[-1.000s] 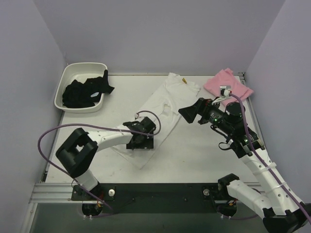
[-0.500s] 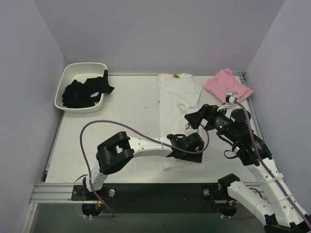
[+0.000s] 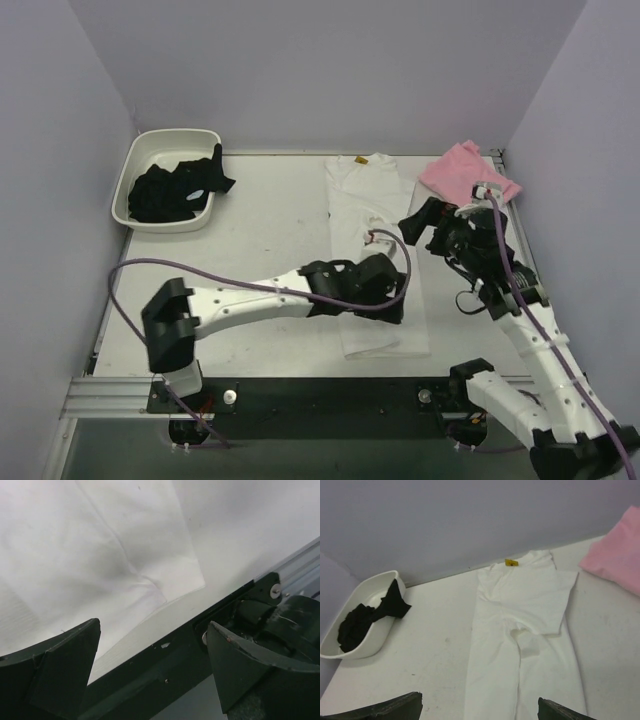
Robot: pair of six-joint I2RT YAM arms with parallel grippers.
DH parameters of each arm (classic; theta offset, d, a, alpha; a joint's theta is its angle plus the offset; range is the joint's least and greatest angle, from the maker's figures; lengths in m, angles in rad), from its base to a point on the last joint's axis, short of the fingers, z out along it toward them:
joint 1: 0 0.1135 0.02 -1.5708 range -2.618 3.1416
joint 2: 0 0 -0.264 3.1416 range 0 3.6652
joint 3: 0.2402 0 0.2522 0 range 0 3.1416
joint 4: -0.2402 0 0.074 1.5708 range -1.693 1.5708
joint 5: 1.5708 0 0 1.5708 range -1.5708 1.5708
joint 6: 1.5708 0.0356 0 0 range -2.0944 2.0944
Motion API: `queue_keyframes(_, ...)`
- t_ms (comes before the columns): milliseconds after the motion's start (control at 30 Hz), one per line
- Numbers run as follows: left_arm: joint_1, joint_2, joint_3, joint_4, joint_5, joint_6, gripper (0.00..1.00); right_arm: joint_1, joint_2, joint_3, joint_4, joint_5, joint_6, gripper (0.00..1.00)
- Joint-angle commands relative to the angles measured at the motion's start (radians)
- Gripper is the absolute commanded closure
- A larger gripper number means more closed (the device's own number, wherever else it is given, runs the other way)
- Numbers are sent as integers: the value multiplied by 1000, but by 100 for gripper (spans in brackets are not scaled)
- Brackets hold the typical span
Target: Fold and stack the t-shirts
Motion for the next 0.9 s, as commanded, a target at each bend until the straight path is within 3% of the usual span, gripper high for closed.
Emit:
queue_keyframes(0, 85, -281, -92, -123, -118, 43, 3, -19, 254, 59, 4, -57, 30, 0)
queue_keyframes(167, 319, -571, -331, -109, -33, 69, 3, 37, 564, 214, -128, 10, -27, 0)
queue_keyframes(300, 422, -672, -374, -155, -14, 110, 3, 86, 741, 290, -134, 96, -34, 0)
queue_keyframes(600, 493, -743, -428, -175, 30, 141, 3, 136, 1005, 442, -186, 260, -73, 0)
queue_keyframes(867, 544, -772, -456, -173, 69, 167, 3, 133, 1131, 485, -200, 259, -82, 0)
